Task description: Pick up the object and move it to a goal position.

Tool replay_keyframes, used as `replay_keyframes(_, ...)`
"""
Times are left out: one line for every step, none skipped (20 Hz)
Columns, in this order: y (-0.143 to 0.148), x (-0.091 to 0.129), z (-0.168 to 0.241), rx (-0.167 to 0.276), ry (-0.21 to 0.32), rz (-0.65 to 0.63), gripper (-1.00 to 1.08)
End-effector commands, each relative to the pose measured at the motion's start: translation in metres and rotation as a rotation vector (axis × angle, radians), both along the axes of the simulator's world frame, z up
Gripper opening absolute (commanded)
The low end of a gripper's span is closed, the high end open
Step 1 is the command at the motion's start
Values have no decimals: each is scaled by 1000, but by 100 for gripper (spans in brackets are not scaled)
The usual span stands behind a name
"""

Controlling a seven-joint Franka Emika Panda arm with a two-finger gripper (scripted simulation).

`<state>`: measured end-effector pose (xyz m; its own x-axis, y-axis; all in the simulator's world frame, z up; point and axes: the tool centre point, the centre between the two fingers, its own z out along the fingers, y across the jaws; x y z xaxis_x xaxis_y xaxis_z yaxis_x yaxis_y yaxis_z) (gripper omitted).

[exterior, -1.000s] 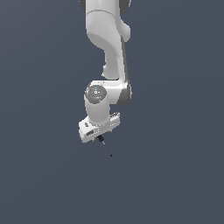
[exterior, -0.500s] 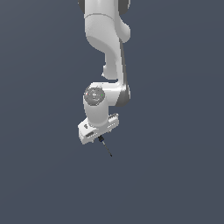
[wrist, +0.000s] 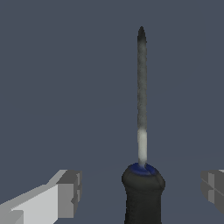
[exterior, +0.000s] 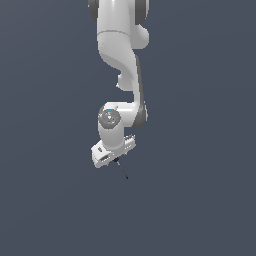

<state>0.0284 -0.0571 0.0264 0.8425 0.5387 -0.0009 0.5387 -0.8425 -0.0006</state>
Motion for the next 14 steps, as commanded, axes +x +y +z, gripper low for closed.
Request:
replay_keyframes(0, 0, -8, 0, -1, 1, 100)
replay_keyframes(0, 1, -10, 0, -1, 1, 100)
replay_keyframes(0, 1, -11, 0, -1, 1, 100)
replay_keyframes(0, 1, -11, 0, -1, 1, 100)
replay_keyframes(0, 1, -11, 0, -1, 1, 100)
replay_keyframes(0, 1, -11, 0, -1, 1, -100)
replay_keyframes(0, 1, -11, 0, -1, 1, -100)
replay_keyframes(0, 1, -11, 0, -1, 1, -100)
replay_keyframes(0, 1, -11, 0, -1, 1, -100)
replay_keyframes(0, 1, -11, 0, -1, 1, -100)
replay_keyframes(0, 1, -11, 0, -1, 1, -100)
replay_keyframes(0, 1, -11, 0, -1, 1, -100)
replay_keyframes(0, 1, -11, 0, -1, 1, -100)
replay_keyframes(0, 1, -11, 0, -1, 1, -100)
